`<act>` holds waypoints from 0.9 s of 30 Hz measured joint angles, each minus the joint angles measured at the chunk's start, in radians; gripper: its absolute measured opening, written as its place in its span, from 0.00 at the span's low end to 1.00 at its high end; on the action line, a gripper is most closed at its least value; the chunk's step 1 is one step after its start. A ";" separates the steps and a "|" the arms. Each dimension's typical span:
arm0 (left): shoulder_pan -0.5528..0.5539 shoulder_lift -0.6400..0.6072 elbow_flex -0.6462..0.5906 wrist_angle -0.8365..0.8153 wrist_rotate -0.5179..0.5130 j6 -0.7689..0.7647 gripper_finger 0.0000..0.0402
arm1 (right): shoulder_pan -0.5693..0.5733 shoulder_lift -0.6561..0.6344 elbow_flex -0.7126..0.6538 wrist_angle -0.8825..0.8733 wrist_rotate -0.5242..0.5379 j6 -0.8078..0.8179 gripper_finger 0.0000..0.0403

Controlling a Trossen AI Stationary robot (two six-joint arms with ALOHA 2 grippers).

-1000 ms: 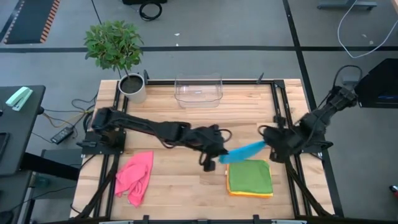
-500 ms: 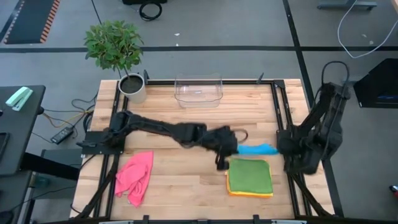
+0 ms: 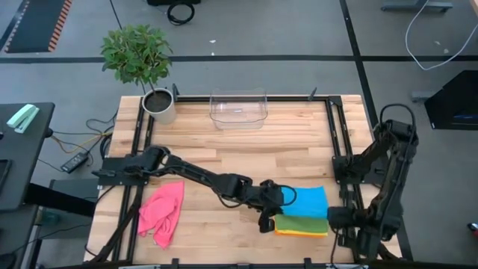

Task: Fold microfiber towels
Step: Stack the blue towel on the green towel

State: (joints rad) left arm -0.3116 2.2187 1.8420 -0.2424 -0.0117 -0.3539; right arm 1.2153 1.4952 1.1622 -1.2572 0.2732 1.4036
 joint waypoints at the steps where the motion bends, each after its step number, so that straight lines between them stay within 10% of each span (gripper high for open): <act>1: -0.002 0.001 0.000 0.002 0.012 -0.015 0.02 | 0.000 0.008 0.001 0.032 0.000 0.000 0.01; 11: -0.020 0.016 0.001 -0.007 0.126 -0.055 0.03 | -0.005 0.099 0.002 0.148 0.013 -0.006 0.01; 27: 0.021 0.006 0.016 -0.053 0.208 -0.082 0.35 | -0.007 0.040 0.001 0.201 -0.016 -0.015 0.21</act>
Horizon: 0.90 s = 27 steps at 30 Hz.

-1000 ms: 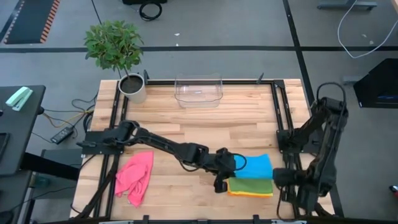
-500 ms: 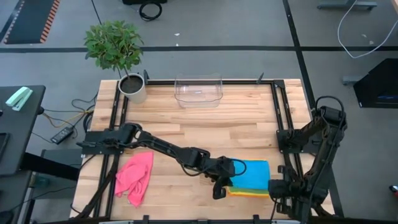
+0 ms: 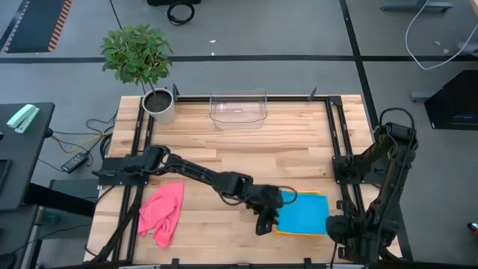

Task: Fold microfiber towels
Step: Stack the blue towel on the green towel

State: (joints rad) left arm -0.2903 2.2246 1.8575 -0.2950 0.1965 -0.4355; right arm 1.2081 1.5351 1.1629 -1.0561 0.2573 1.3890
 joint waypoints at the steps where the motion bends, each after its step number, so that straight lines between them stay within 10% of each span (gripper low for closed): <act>1: 0.006 -0.002 0.010 0.011 0.000 0.001 0.37 | -0.002 -0.002 0.000 0.001 -0.005 0.002 0.23; 11: 0.052 0.001 0.035 0.162 0.000 -0.004 0.32 | -0.017 -0.062 0.000 0.000 -0.109 -0.008 0.46; 17: 0.065 0.032 0.032 0.093 0.000 -0.025 0.12 | -0.003 -0.226 0.001 -0.005 0.046 -0.007 0.46; 22: 0.075 0.031 0.033 0.090 0.000 -0.025 0.02 | -0.031 -0.300 -0.090 -0.048 0.091 0.031 0.39; 27: 0.089 0.031 0.033 0.046 -0.019 -0.025 0.05 | -0.063 -0.369 -0.305 0.129 0.076 0.031 0.09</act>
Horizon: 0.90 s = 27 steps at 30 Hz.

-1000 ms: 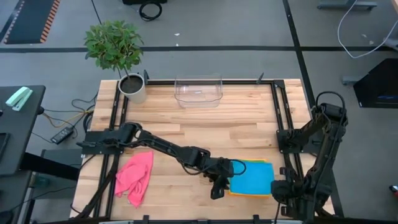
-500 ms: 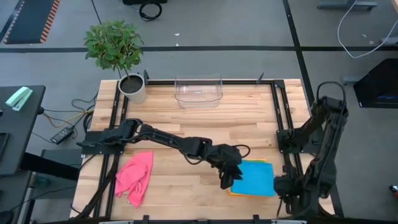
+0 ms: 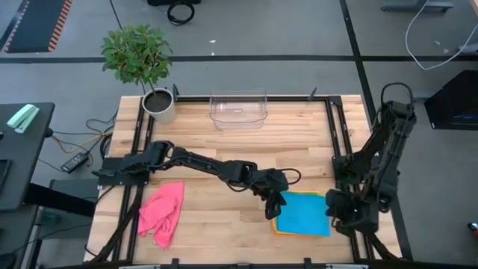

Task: Fold microfiber towels
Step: Stack the blue towel on the green towel, then fold the pink towel on the table

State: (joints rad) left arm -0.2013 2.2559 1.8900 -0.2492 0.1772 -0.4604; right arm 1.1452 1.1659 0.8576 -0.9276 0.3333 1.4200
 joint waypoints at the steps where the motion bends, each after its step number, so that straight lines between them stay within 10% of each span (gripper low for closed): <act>1: 0.000 0.003 0.000 -0.010 -0.001 0.000 0.04 | -0.005 -0.016 -0.043 0.044 0.000 -0.002 0.05; 8: 0.011 0.036 0.000 -0.116 -0.021 -0.007 0.04 | -0.075 -0.066 -0.242 0.171 -0.047 0.015 0.02; 18: 0.060 -0.094 0.001 -0.323 -0.033 0.115 0.04 | -0.172 -0.106 -0.133 0.085 -0.108 -0.168 0.02; 27: 0.009 -0.225 -0.005 -0.792 -0.157 0.273 0.09 | -0.330 -0.103 0.088 0.010 0.145 -0.306 0.04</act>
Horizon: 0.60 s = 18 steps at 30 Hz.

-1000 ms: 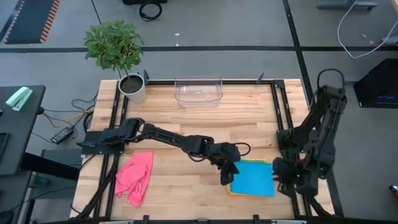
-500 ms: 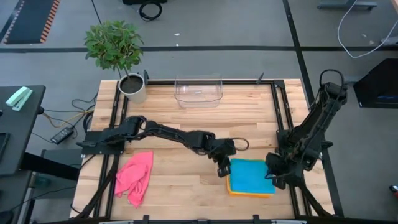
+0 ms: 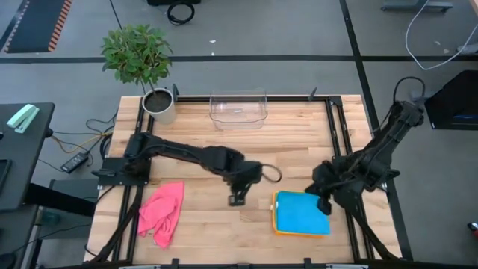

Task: Fold microfiber towels
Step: Fold the pink towel on the table

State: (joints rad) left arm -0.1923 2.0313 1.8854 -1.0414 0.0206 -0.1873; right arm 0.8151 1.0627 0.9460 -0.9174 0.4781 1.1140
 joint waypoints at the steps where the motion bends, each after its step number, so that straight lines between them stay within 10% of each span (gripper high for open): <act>1: -0.013 -0.017 -0.019 -0.021 -0.002 0.001 0.09 | -0.026 0.014 0.013 0.008 0.010 -0.016 0.04; 11: -0.161 -0.535 -0.776 0.196 -0.149 -0.339 0.10 | -0.326 0.227 0.031 0.396 -0.113 -0.241 0.05; 18: -0.056 -0.719 -1.177 0.277 0.022 -0.430 0.22 | -0.565 0.435 0.032 0.777 -0.445 -0.308 0.15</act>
State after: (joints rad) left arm -0.2483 1.3121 0.7085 -0.7645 0.0424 -0.6173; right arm 0.2500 1.4977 0.9775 -0.1400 0.0335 0.8060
